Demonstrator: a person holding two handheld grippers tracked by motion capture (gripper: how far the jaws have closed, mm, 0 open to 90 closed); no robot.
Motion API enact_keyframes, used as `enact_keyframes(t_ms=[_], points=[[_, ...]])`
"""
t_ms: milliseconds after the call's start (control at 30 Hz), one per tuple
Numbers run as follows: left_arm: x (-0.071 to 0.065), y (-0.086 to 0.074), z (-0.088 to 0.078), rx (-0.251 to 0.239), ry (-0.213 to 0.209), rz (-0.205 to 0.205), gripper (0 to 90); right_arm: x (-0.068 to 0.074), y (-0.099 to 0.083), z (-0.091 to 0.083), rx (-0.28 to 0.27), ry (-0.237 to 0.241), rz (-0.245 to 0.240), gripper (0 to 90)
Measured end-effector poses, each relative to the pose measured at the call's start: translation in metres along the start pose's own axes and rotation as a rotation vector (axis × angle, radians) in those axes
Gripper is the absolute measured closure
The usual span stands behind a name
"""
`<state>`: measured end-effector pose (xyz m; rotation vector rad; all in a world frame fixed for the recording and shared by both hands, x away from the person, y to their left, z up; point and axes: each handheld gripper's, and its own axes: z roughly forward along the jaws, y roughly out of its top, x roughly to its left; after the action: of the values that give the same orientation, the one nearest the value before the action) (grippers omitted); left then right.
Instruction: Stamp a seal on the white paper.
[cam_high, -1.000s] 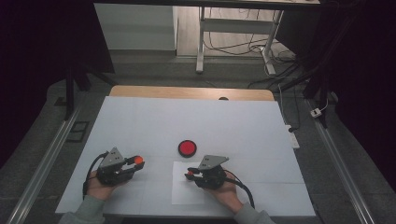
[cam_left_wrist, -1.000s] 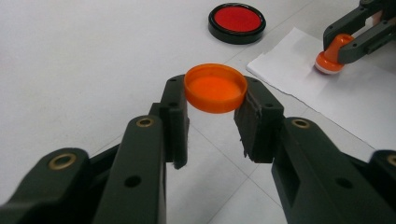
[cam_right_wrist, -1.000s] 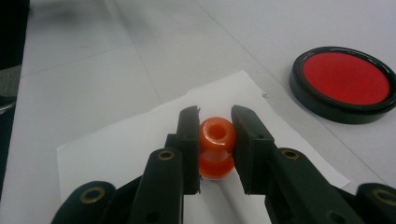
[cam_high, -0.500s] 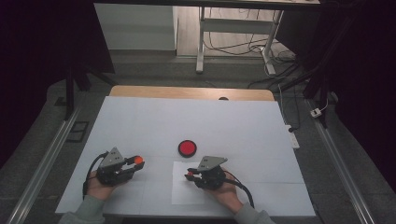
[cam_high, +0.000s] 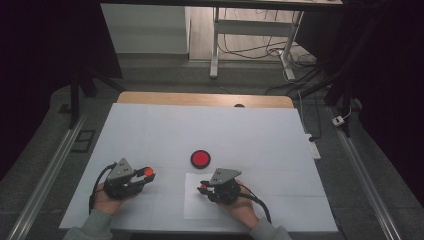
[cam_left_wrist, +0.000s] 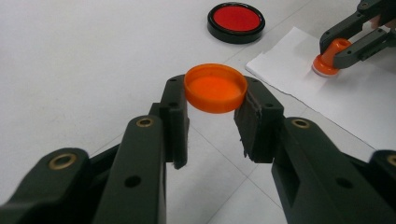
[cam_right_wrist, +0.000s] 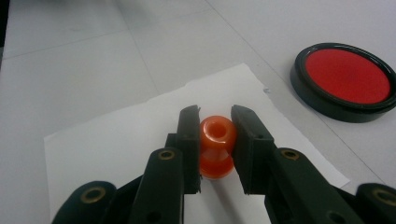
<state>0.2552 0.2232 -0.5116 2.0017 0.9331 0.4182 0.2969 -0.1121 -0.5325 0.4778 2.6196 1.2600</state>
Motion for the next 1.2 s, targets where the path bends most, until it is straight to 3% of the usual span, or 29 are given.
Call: enact_keyframes(t_ms=[533,867,1067,1133,1200], points=[[0.0,0.0,0.0,-0.003,0.005,-0.002,65.0,0.001,0.0,0.0,-0.001,-0.003,-0.011,72.7],[0.0,0.0,-0.002,-0.008,0.007,0.0,64.9,0.001,-0.002,0.0,-0.015,-0.005,0.0,72.5],[0.0,0.001,-0.004,-0.019,0.011,-0.002,65.0,-0.002,0.0,-0.001,-0.013,0.01,0.035,72.2],[0.0,0.001,-0.004,-0.019,0.01,-0.001,65.0,-0.004,0.002,-0.005,-0.054,0.002,0.044,72.1],[0.001,0.001,-0.004,-0.02,0.008,-0.003,65.0,-0.009,0.004,-0.012,-0.109,0.028,0.093,72.1]])
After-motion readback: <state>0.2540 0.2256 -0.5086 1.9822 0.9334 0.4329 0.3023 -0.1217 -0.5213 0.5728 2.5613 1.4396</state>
